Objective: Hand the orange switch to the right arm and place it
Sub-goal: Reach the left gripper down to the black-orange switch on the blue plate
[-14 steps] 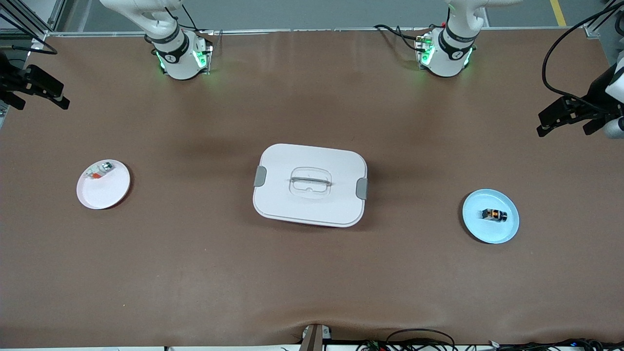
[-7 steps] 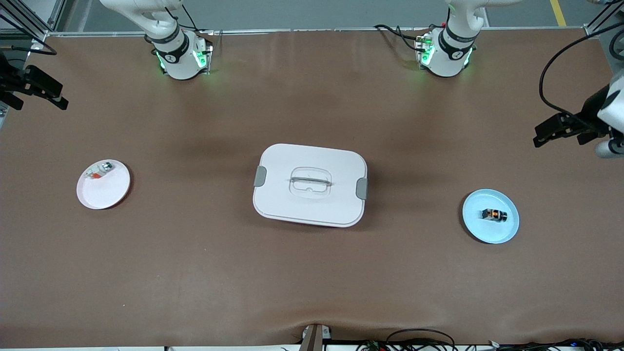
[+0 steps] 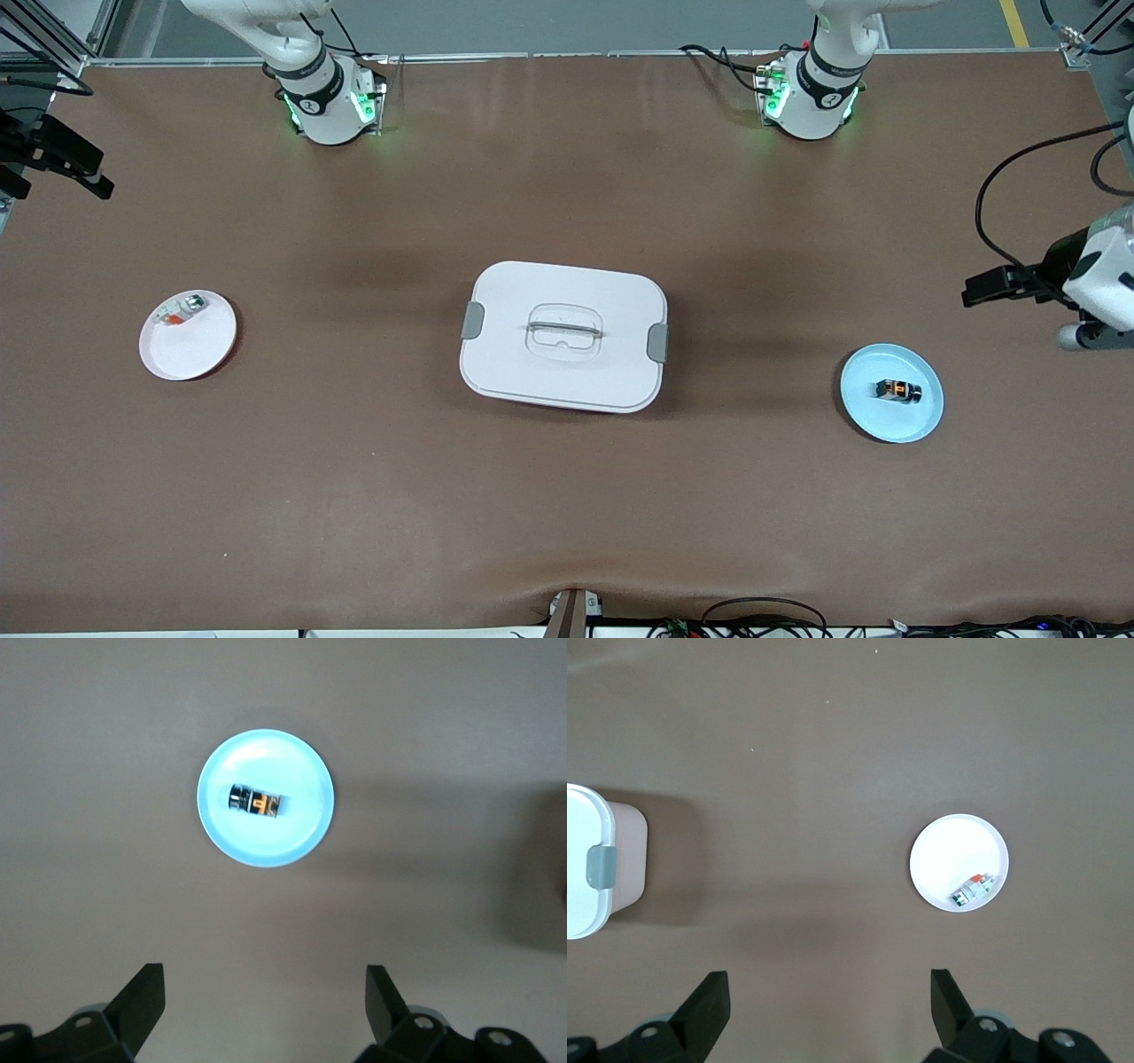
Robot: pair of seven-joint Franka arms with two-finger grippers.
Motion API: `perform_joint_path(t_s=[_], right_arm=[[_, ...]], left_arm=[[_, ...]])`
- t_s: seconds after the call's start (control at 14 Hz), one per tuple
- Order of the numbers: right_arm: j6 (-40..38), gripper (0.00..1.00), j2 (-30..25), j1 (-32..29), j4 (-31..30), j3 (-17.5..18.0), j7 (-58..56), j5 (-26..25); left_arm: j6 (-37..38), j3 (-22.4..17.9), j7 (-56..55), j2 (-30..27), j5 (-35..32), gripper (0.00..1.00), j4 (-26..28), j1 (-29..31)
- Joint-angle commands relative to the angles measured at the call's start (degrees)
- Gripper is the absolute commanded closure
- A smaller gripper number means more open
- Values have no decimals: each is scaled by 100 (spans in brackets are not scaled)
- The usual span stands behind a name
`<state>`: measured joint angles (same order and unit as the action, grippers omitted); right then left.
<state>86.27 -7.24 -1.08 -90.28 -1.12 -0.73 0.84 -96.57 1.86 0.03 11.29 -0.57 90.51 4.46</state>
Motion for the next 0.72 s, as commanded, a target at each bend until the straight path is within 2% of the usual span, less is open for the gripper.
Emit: perform_joint_path(t_s=[0.0,0.29,0.43,0.64], right_arm=[[-75,0,-32,-68,46,42,-76,-49],[-120,0,-41,-50,-7,51,-76,-57],[-128,0,-41,-59,-7,51,-59,-57],[-172,0,-41,-68,-7,42,264,-49]], left_arm=[[-606,-1,120,-74,-48,0,545,64],[-1880,-1,504,119,-242,0,1467,90],[-2496,7,979,224,-242,0,1872,335],[-2954,7,1429,750,-233,0,1883,433]])
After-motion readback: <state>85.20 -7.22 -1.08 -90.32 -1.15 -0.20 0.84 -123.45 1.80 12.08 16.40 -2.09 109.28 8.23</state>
